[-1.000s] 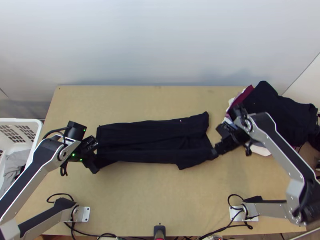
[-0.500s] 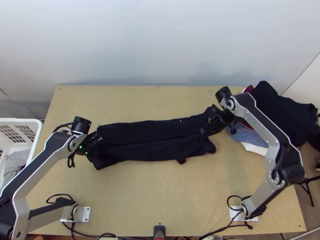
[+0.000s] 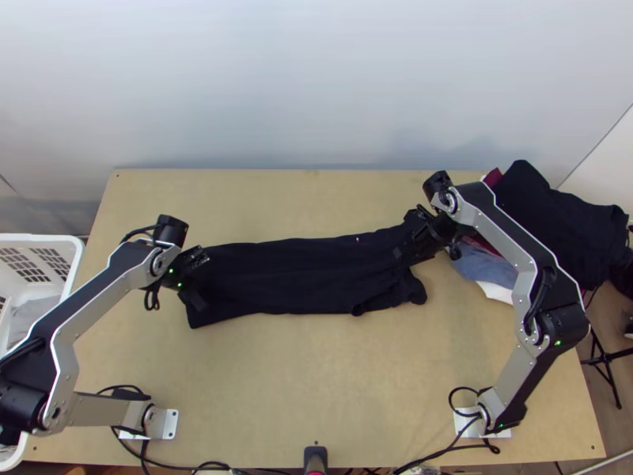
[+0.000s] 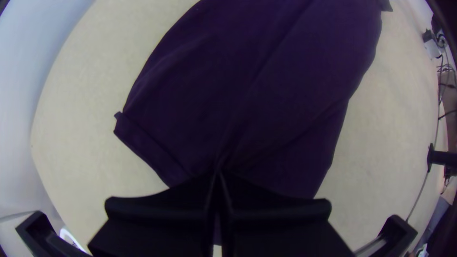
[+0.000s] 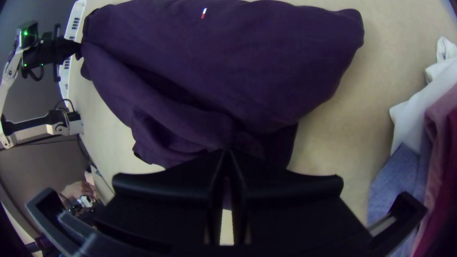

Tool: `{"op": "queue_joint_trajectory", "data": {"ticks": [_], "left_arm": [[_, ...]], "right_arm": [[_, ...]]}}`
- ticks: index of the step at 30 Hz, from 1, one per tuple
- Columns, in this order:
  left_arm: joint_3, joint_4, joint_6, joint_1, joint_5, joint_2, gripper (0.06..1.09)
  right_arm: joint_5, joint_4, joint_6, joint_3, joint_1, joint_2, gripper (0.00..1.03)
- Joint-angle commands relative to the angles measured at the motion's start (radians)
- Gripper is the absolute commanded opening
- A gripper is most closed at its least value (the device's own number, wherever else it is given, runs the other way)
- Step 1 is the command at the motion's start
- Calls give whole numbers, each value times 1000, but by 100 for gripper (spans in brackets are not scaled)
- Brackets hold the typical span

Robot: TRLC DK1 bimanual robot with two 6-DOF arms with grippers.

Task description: Fold the t-shirt

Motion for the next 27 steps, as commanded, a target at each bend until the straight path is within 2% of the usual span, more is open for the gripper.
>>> {"op": "queue_joint_trajectory", "data": {"ticks": [1,20,21,22,24,25,26,27], "left_arm": [[39,55,21,2,-3,94,10],[83,119,24,5,-4,175,11],[80,117,24,4,-4,175,16],[76,116,23,4,-4,174,27],[68,114,21,7,-4,165,38],[66,110,20,12,-4,160,48],[65,96,18,16,-4,158,64],[66,71,21,19,-4,160,90]], "right_arm": [[12,29,11,1,-2,9,3],[26,93,15,-29,-7,0,3],[26,93,15,-34,-5,0,5],[26,93,17,-37,-3,-2,7],[26,93,31,-43,-2,-3,18],[28,93,37,-43,-2,-5,23],[29,93,43,-43,-2,-8,29],[32,93,47,-42,-2,-11,34]]}}
